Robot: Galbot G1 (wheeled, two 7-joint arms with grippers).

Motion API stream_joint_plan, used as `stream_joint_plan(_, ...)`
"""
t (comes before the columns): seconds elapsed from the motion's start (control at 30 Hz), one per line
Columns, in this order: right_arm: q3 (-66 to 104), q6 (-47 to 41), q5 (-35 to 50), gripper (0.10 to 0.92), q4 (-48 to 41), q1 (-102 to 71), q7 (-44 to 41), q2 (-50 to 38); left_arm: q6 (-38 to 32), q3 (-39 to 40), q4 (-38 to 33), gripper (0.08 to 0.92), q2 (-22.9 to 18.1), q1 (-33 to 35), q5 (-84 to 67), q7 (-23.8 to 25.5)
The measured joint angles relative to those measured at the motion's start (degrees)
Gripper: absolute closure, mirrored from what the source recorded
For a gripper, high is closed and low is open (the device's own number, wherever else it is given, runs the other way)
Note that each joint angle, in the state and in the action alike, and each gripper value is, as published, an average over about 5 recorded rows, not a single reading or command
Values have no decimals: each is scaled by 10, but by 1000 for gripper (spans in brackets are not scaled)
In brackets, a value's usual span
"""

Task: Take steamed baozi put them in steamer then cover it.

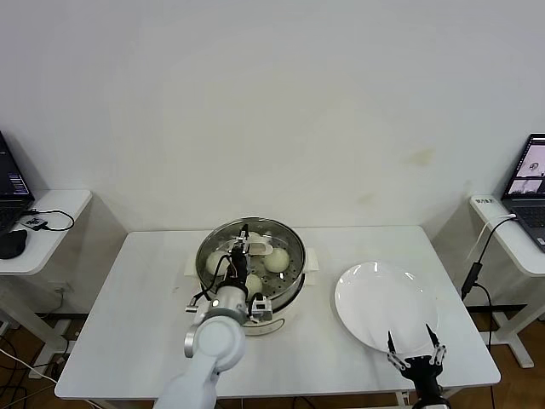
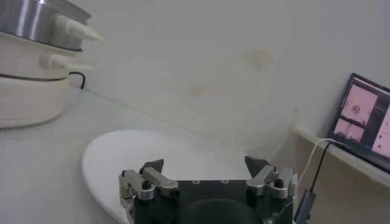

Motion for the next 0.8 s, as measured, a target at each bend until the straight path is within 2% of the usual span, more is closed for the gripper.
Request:
stream_joint_plan(0.23,-2,-1,-2,203,0,-2,0,-1,-5,-9,-56,374,19,39,-23,-11)
stream_joint_plan(0.43,-10,-5,-2,203,-5,0,-2,-2,-29,-29,-128,213,49,100,-83,-37)
stream_joint_plan(0.63,-18,-8,-3,203,-7,2,-5,-5,-77,-70,-187,178,86,191,-219,-79)
stream_joint_plan(0.8,-25,-12,4,203,0,-4,-10,-13,-156,-128,-200,177,92,267,-398,-128)
